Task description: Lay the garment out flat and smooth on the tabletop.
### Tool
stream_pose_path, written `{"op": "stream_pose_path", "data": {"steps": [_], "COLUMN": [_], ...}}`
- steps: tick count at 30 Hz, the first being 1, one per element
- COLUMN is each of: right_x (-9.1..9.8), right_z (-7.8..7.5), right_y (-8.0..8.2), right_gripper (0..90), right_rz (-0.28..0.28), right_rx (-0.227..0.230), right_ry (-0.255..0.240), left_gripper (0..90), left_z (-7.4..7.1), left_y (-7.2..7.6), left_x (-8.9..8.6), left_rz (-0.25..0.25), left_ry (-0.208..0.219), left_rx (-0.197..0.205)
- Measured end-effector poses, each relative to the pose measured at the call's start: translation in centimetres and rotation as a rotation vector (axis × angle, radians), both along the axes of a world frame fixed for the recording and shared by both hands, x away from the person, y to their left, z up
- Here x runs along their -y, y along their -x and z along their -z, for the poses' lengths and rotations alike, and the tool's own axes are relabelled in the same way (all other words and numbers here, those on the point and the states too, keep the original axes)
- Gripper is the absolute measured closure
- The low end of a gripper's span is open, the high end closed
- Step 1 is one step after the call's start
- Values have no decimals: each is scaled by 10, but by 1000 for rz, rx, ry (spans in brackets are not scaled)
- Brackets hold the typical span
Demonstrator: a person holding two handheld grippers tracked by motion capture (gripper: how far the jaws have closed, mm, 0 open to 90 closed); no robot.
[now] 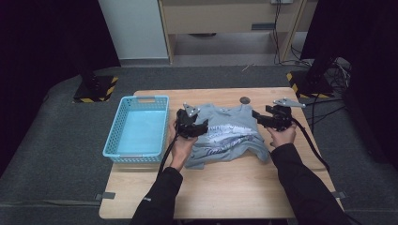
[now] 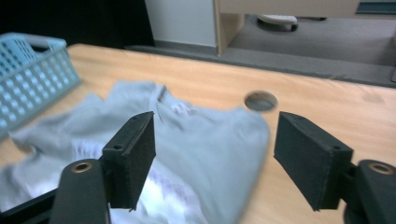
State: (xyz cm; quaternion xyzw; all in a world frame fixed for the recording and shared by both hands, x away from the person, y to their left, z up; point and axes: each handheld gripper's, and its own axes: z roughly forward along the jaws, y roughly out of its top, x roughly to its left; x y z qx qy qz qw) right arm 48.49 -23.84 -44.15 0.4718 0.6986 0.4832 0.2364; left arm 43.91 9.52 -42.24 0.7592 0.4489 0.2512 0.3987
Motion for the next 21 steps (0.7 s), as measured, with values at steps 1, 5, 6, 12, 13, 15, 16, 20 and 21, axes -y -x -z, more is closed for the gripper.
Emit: {"op": "stream_pose_path", "data": {"steps": [1, 5, 6, 12, 13, 15, 16, 20, 21], "right_x": [2, 7, 8, 14, 14, 13, 12, 10, 10], "right_z": [2, 5, 6, 23, 27, 36, 40, 52, 54], "right_y": [5, 27, 32, 64, 68, 73, 75, 76, 76], "right_gripper": [254, 199, 181, 122, 117, 94, 87, 87, 86], "right_rz": [19, 44, 44, 30, 26, 18, 19, 19, 20], "right_rx": [5, -17, -32, -94, -99, -120, -131, -164, -168], "right_ry": [20, 142, 157, 159, 166, 184, 201, 224, 227], "left_gripper": [357, 336, 329, 265, 252, 241, 233, 217, 209], "left_z": [2, 12, 14, 34, 39, 48, 52, 72, 74], "left_y": [6, 28, 34, 66, 70, 76, 78, 80, 79], "left_x": [-1, -6, -8, -18, -20, -23, -24, -27, -27], "left_rz": [4, 6, 6, -19, -23, -40, -44, -72, -75], "left_ry": [-13, -27, -24, -47, -37, -18, -10, -15, -22], "left_rx": [-7, -34, -38, -71, -85, -101, -107, -136, -144]}}
